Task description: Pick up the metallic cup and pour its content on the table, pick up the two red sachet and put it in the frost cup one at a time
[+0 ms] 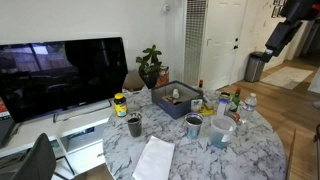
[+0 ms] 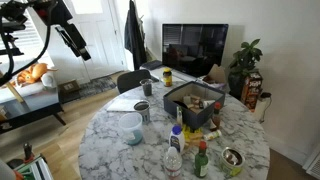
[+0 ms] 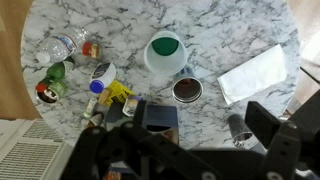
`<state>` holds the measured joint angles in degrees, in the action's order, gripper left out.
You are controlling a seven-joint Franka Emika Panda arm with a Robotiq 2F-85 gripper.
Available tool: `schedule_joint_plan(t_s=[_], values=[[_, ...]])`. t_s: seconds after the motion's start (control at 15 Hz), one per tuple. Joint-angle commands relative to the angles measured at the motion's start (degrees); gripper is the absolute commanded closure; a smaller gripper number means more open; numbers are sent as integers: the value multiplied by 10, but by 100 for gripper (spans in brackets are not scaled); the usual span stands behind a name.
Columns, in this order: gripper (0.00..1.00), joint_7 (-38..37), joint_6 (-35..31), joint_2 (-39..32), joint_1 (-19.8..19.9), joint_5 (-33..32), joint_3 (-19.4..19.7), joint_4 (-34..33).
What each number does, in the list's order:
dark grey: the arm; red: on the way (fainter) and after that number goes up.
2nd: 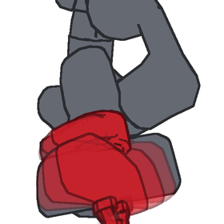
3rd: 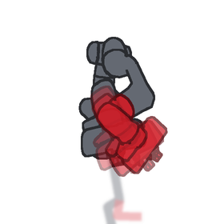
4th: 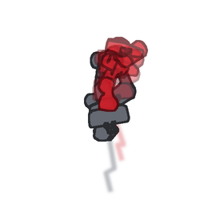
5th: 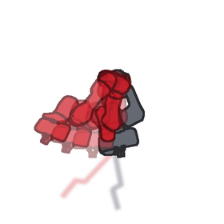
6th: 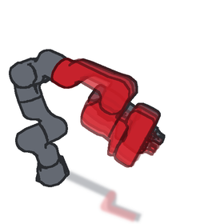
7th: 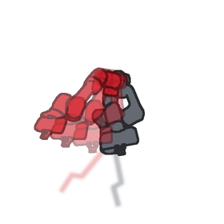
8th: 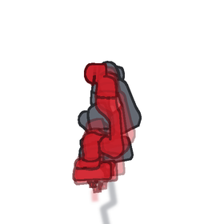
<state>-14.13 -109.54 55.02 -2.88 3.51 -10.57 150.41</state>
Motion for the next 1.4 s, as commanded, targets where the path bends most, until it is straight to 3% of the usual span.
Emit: schedule_joint_plan(t_s=[0.0, 0.13, 0.4, 0.8, 1.0, 1.33], values=[[0, 0, 2, -1, 0, 0, 0, -2], [0, 2, 4, -20, -1, -2, -5, -6], [0, -3, -36, -148, -18, 18, -36, -12], [0, -24, -223, -350, 18, -25, -100, -29], [0, -60, -281, -440, 15, -90, -86, -51], [0, -93, -303, -545, 10, -165, -42, -100]])
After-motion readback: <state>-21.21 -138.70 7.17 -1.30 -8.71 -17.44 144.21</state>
